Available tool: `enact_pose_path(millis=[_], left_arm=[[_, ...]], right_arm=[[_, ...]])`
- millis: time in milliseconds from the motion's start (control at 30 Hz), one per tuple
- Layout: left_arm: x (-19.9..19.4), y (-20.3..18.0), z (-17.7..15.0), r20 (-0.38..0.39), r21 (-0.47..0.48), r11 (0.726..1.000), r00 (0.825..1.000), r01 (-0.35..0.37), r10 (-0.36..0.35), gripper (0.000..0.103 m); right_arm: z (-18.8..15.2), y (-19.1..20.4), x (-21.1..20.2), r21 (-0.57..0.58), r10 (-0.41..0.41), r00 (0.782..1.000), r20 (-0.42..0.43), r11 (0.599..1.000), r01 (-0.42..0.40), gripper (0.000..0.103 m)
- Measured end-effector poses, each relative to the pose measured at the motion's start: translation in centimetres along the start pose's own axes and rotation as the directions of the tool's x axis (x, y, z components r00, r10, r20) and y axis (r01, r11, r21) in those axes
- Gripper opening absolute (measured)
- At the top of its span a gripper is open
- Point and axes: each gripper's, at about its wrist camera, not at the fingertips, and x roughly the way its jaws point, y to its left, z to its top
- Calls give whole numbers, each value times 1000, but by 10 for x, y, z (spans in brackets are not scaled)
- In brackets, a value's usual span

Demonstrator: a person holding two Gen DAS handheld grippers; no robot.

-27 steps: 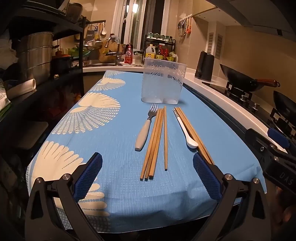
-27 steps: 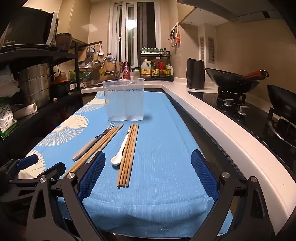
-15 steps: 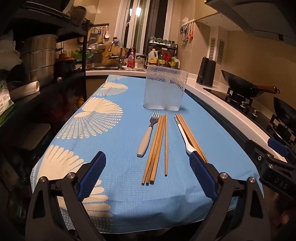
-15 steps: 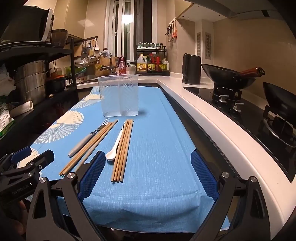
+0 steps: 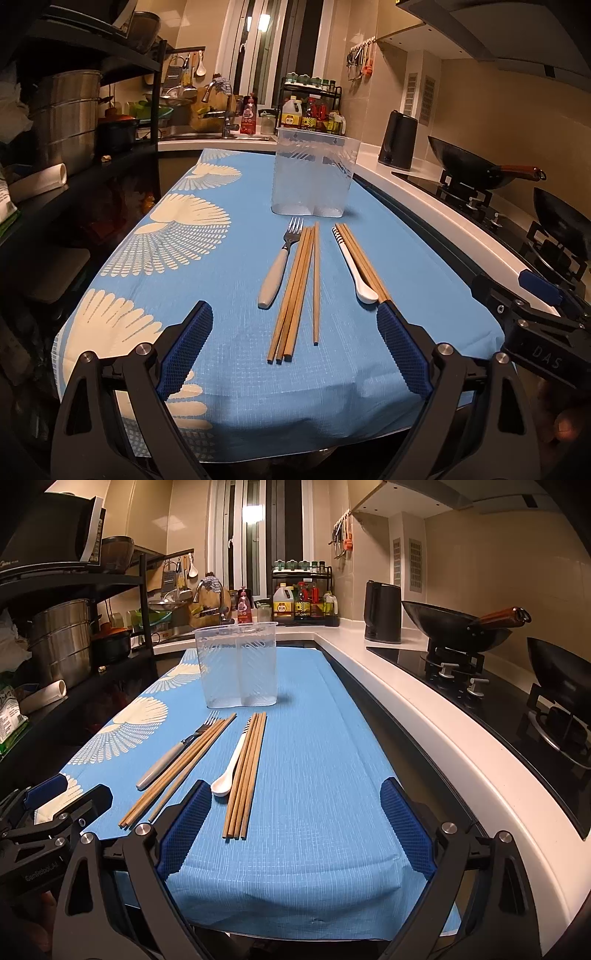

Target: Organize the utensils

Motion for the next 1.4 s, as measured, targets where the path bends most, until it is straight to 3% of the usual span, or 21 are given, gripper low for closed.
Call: enact_pose_path(millis=[1400], left_arm=[[-11,-6,1,54,27,999,997,47,-49,86]], right_arm=[[3,0,-4,-7,0,1000,8,1000,0,90]])
